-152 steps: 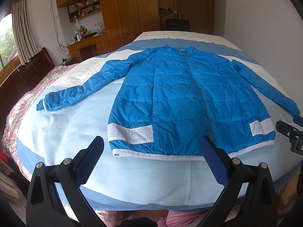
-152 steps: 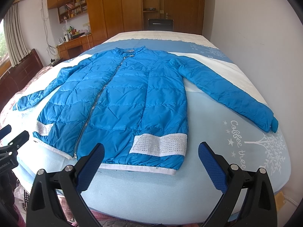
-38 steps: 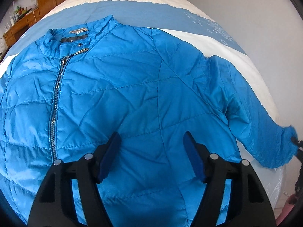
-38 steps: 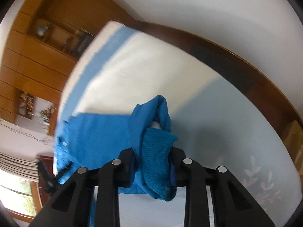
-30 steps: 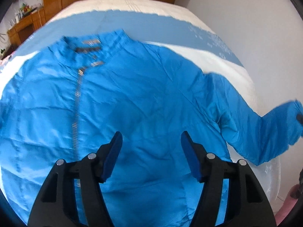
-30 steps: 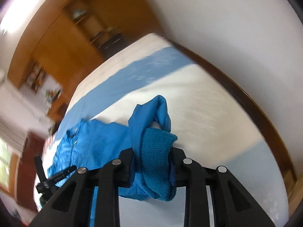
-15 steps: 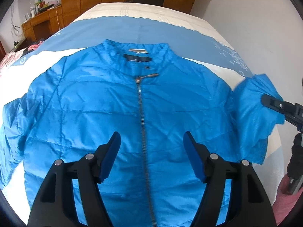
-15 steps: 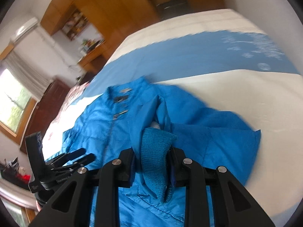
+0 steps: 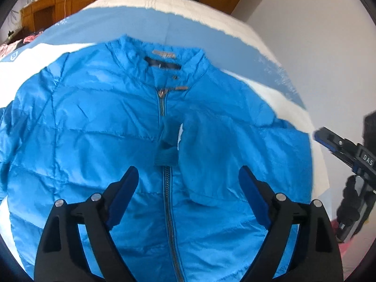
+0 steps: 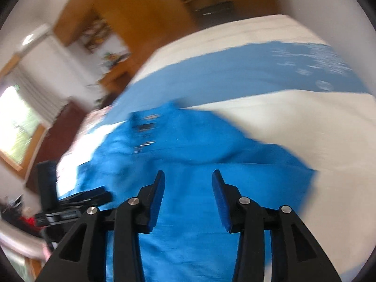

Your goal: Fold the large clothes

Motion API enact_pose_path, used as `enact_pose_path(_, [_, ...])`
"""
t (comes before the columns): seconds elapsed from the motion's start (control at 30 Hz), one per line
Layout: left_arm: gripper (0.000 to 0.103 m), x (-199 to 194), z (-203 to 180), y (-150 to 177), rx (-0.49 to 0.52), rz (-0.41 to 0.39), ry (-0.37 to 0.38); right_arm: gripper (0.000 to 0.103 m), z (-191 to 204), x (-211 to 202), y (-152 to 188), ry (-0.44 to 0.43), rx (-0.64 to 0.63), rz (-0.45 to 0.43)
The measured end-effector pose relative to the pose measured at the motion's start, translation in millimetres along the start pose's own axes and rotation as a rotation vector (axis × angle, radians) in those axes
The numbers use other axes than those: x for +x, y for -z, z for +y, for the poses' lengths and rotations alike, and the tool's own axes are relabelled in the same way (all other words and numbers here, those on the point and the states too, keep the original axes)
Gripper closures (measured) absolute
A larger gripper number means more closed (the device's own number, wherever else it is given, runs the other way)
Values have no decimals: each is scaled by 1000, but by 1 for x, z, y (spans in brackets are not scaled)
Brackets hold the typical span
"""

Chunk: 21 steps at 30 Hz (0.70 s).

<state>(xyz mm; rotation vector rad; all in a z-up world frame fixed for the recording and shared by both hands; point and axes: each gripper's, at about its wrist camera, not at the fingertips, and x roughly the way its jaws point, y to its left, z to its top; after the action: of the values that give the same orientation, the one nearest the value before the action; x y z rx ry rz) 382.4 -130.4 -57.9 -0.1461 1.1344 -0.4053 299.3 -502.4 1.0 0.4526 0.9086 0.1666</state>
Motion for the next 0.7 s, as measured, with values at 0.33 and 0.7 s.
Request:
enact_pose_path(0.33, [65,49,-20,-16,6,35,-15,60,-68,6,-8,72,144,2])
enact_pose_path(0.7, [80,-27,54,-26,-102,-227,-223,60,-56,8,-7,-61,107,7])
